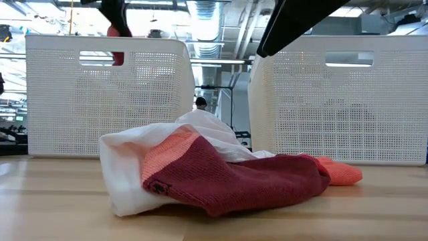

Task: Sort clothes
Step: Put the red sock into the left white bin, then put the white underwear into the left white bin

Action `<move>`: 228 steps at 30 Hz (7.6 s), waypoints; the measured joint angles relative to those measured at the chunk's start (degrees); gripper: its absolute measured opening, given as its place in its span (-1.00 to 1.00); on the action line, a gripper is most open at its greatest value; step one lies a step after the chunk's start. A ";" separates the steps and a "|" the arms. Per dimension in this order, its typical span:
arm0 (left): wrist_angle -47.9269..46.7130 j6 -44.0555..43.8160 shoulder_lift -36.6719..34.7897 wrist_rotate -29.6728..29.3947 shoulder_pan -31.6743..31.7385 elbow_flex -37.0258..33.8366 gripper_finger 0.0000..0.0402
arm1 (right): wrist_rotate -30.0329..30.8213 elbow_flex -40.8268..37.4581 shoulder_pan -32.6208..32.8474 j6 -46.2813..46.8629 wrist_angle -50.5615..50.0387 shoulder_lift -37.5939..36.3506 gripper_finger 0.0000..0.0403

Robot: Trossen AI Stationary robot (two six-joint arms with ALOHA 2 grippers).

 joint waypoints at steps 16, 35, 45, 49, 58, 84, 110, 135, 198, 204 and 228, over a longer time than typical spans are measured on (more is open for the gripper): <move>7.23 6.69 -0.07 22.05 13.36 -8.31 -0.53 | 0.00 0.00 0.99 0.98 0.39 -0.02 -0.05; 13.99 1.50 -11.76 27.22 10.29 5.13 0.00 | -0.02 0.04 0.18 0.62 0.37 -0.02 -0.05; 16.86 -0.04 -15.55 42.10 -0.43 0.51 0.00 | -0.07 0.04 0.01 0.30 -0.34 -0.04 -0.05; 19.36 -1.99 -14.78 42.10 -6.59 -5.17 0.00 | -0.11 0.04 0.12 0.48 -1.31 -0.07 -0.05; 31.80 -3.01 -11.83 42.08 -19.16 -15.72 0.00 | -0.41 0.04 0.14 0.93 -1.79 -0.07 -0.05; 51.96 -6.46 19.27 28.62 -32.03 -18.98 0.00 | -0.40 0.04 2.27 4.34 -2.84 -0.07 -0.05; 66.08 -8.96 29.06 23.96 -26.25 -22.39 0.00 | -0.02 -2.94 4.36 6.09 -0.47 -0.09 -0.05; 68.71 -7.82 29.07 25.42 -26.25 -23.22 -0.68 | -0.07 -8.41 4.32 8.65 5.49 -0.07 -0.05; 67.48 9.47 13.49 13.72 -36.34 -19.71 -1.00 | 6.19 -8.41 -6.25 -11.98 33.85 -0.02 -0.09; 60.53 11.02 13.44 8.79 -38.21 -15.76 -1.00 | 5.64 -8.39 -6.29 -19.10 37.75 -0.02 -0.74; 27.55 -24.53 -7.40 0.23 -55.02 -17.33 -0.14 | 0.02 25.12 -16.93 -55.36 30.05 0.00 -0.99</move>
